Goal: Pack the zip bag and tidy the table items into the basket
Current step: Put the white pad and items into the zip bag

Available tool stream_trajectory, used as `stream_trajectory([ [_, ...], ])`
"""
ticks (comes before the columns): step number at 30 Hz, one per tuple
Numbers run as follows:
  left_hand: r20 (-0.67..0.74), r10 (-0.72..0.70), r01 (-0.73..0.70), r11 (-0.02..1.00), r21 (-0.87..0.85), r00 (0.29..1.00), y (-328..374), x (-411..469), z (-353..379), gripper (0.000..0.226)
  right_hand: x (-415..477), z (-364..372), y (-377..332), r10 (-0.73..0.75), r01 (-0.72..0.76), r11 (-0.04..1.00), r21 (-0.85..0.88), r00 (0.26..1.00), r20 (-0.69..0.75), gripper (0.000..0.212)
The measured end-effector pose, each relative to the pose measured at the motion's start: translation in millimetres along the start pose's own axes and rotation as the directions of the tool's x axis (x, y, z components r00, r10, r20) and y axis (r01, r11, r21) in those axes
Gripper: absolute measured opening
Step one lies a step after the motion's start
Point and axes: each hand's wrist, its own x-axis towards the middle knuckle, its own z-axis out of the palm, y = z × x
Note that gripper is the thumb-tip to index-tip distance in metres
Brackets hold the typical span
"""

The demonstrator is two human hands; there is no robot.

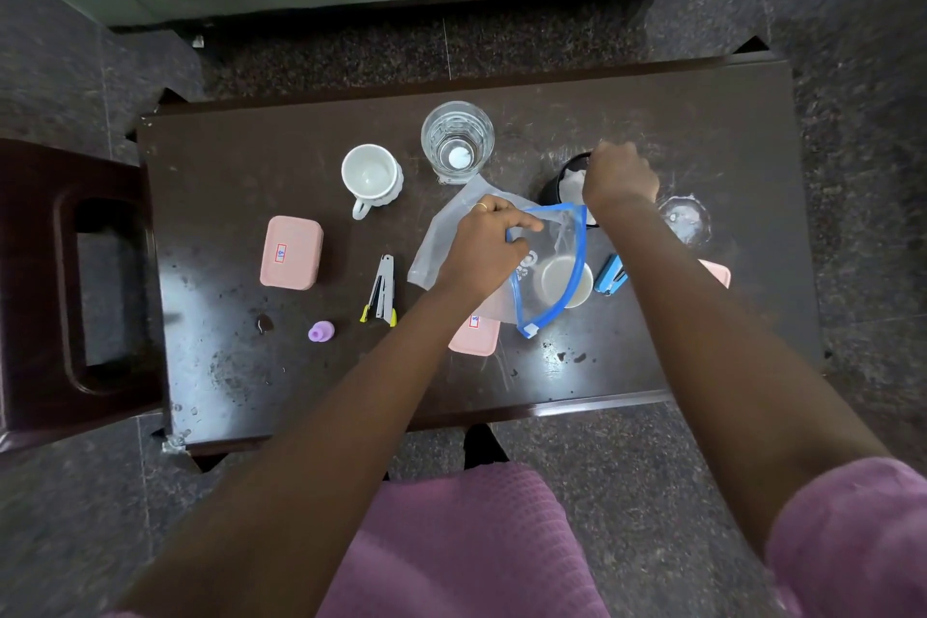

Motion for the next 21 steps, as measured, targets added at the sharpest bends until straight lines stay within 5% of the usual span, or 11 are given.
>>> stream_trajectory([
  [6,-0.016,0.033,-0.032,0.998,0.047,0.999,0,-3,1,0.037,-5,3,0,-0.087,0.083,0.992,-0.097,0.996,-0.035,0.032],
  [11,-0.011,0.029,-0.029,0.999,0.030,1.000,-2,-9,2,0.050,-19,-13,13,0.097,-0.039,0.960,0.278,0.975,-0.200,0.024],
  [14,-0.006,0.034,-0.034,0.999,0.023,0.999,-2,-12,1,0.071,-40,-13,26,0.198,-0.155,0.806,0.572,0.980,-0.013,0.053],
  [17,-0.040,0.042,-0.041,0.999,0.030,0.998,-1,-13,-2,0.062,-69,0,29,0.043,-0.194,0.747,0.635,0.969,0.244,0.064],
  [21,-0.070,0.040,-0.039,0.999,0.025,0.997,-1,-21,-9,0.042,-88,12,23,-0.044,-0.209,0.502,0.839,0.963,0.266,0.019],
])
